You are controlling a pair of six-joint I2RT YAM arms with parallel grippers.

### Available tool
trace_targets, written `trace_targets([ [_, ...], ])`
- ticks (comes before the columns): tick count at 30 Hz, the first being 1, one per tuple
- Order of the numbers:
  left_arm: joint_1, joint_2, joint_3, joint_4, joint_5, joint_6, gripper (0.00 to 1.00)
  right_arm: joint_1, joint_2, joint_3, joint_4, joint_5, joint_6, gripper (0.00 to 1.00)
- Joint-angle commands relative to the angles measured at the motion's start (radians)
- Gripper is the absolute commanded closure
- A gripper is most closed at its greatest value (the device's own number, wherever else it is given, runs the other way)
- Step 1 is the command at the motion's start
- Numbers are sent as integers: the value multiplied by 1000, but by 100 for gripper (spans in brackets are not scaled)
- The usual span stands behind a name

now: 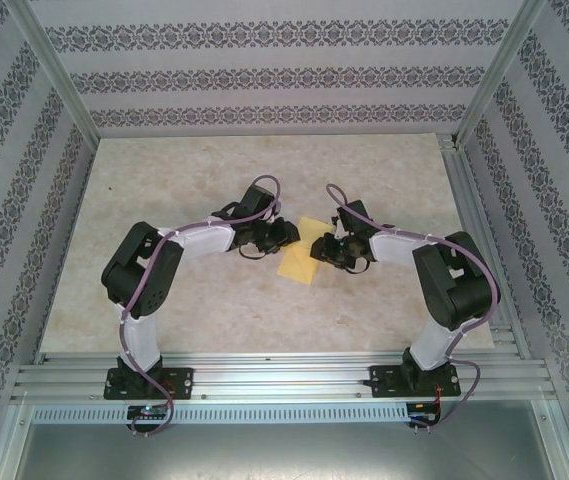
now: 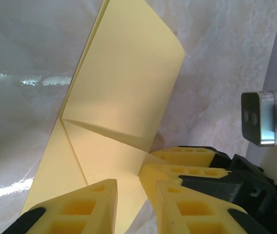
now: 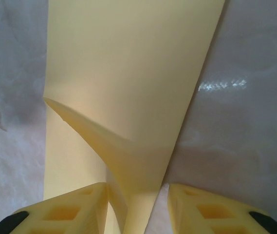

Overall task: Fold a paper plane with a square sheet of paper (pick it up from the middle)
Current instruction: Turn over the paper at the center of the table.

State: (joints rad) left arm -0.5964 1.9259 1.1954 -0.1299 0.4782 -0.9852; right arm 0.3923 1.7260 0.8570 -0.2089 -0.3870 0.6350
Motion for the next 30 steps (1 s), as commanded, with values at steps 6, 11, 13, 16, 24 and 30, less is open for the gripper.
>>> trace_targets([
  [6, 4, 87, 55, 38, 56, -6, 76, 20, 24, 20, 50, 23, 20, 65],
  [11, 3, 131, 88, 0, 54, 0, 79, 21, 23, 21, 62, 13, 29, 67],
  [13, 3, 140, 92, -13, 49, 2, 80, 19, 25, 24, 63, 10, 32, 67],
  [16, 1, 149, 98, -37, 43, 7, 80, 20, 24, 23, 72, 7, 40, 66],
  [24, -1, 164, 95, -105, 7, 19, 82, 20, 38, 32, 91, -11, 55, 65],
  [30, -3, 182, 100, -107, 14, 20, 83, 21, 41, 40, 91, -23, 58, 69],
])
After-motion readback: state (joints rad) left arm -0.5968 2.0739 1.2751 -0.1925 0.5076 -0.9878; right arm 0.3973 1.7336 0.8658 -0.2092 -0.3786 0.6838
